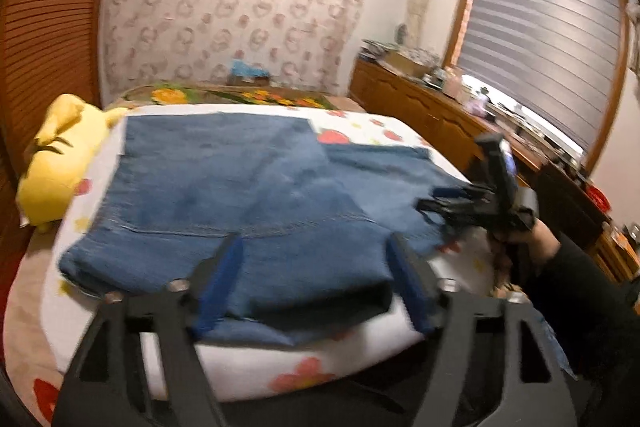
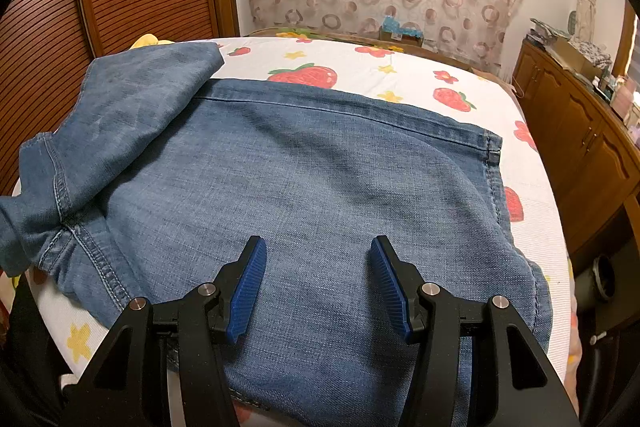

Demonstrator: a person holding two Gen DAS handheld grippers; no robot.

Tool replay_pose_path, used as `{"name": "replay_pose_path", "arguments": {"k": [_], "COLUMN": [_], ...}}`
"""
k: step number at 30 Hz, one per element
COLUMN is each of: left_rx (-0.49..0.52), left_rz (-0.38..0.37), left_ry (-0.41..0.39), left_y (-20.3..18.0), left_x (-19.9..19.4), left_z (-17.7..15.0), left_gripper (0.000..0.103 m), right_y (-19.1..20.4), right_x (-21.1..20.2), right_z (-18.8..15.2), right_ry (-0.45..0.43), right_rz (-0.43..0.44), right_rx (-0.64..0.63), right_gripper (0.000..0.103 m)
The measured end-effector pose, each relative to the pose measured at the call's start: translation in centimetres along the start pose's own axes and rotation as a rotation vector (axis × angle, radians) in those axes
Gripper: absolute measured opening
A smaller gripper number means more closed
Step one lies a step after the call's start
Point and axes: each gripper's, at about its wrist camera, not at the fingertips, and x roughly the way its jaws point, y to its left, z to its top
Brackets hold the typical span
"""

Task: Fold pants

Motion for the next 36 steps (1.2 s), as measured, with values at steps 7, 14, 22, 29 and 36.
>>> {"name": "replay_pose_path", "arguments": {"k": [7,14,22,29,36], "left_rx": [-0.056,-0.098,-0.096,-0.076,-0.036], "left_rz": [0.111,0.185,0.189,0.205,0.226], "left_ry": [0.022,0.077,0.088,0.078,0.074], "left_y": [4.3,7.2,8.1,8.3,7.7], "left_x": [2.8,5.1,5.8,6.1,6.5], "left_z": [0.0,-1.5,-2.7,-3.1,-3.2], "left_gripper": [0.078,0.078,0.078,0.078,0.085], "right_y": [0.0,0.0,-0.1,-0.1,-2.6], "right_x": [0.0,0.1,0.1,-0.1,-3.6], "right_z": [0.0,-0.1,-0.2,-0.2,-1.6], "right_ry": [0.0,0.0,0.0,0.01,-0.024], "right_rz": [0.0,0.0,-0.001,-0.004,-0.009], "right_rx": [0.0,0.0,-0.001,0.0,0.143], "right_gripper": [0.056,0.056,0.056,0.056,0.056]}}
